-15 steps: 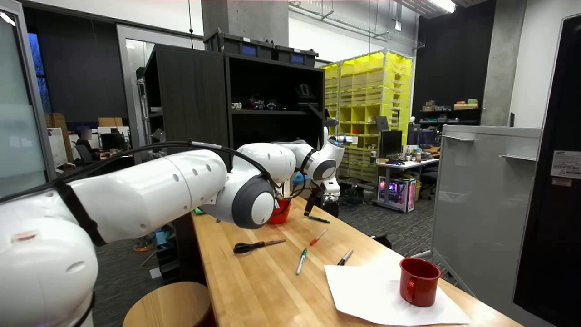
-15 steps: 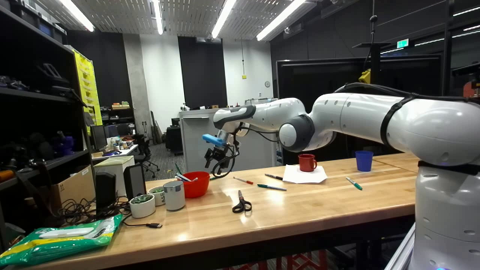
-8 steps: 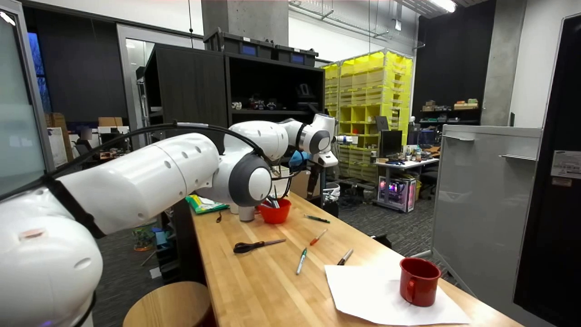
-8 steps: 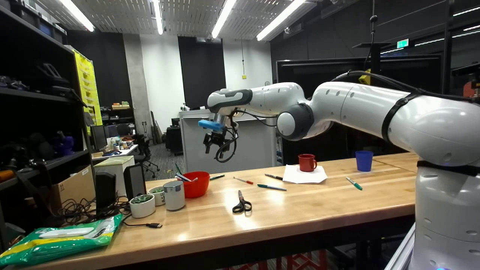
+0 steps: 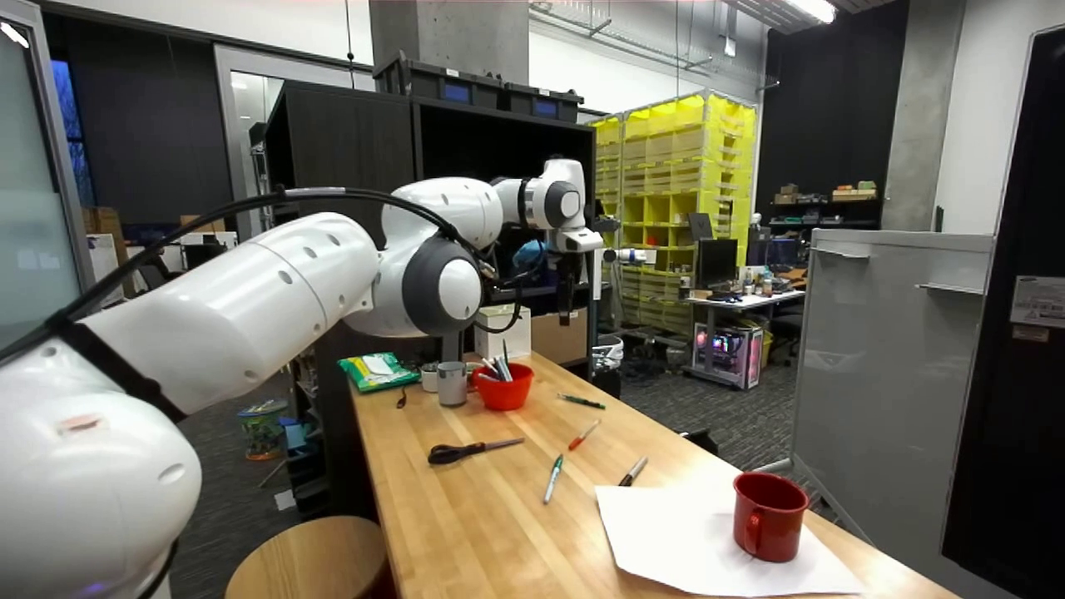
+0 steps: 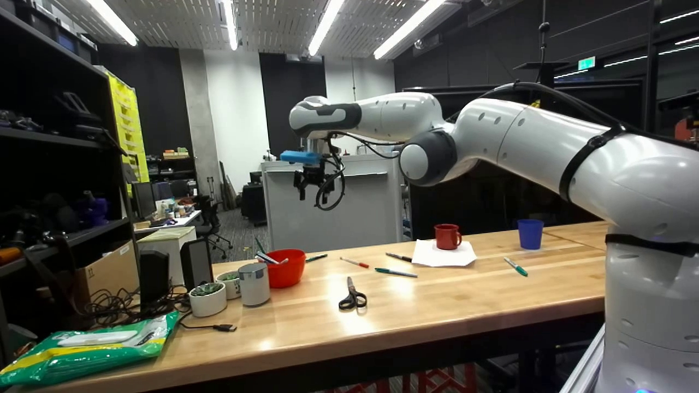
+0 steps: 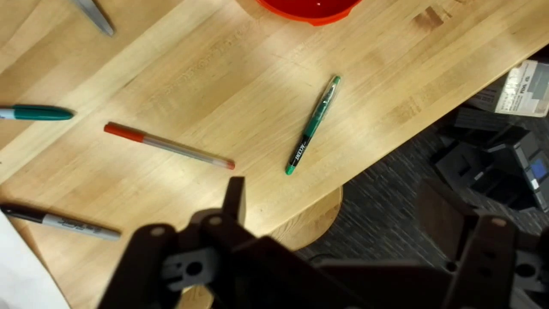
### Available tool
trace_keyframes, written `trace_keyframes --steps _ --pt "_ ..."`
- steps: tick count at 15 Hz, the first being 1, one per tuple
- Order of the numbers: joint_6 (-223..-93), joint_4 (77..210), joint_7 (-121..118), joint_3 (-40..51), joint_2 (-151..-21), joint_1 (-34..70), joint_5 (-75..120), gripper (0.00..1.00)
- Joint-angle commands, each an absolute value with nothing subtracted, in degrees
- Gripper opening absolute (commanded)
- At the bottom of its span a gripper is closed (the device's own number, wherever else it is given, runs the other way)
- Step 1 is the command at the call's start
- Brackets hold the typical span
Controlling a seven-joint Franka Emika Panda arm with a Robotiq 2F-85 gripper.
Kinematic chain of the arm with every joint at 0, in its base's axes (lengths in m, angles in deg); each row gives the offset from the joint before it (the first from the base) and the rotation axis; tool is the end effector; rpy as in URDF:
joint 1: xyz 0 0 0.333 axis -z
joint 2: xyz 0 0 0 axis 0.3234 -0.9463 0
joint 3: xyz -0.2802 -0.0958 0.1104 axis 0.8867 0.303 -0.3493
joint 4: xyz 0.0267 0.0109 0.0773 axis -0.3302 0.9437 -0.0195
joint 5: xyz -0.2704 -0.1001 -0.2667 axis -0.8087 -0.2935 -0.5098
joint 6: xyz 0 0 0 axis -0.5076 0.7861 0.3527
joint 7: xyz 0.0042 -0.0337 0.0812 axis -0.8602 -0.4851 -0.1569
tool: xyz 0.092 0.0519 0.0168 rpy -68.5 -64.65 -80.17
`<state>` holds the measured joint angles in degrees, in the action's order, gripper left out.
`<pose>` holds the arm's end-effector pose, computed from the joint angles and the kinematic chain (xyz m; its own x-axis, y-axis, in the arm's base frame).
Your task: Remove one marker from the orange bowl
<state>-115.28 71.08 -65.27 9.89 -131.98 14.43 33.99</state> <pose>0.7917 0.0366 0.4496 0.3920 -0.9185 0.0514 -0.9044 -0.3950 -0.1614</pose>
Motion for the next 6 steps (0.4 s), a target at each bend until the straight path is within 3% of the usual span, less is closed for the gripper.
trace_keyframes --steps 1,6 --pt "-114.95 71.08 -65.32 10.21 -131.22 13.98 33.59 1.0" --pt "-114.18 71.24 -65.32 10.69 -130.05 13.37 33.43 1.0"
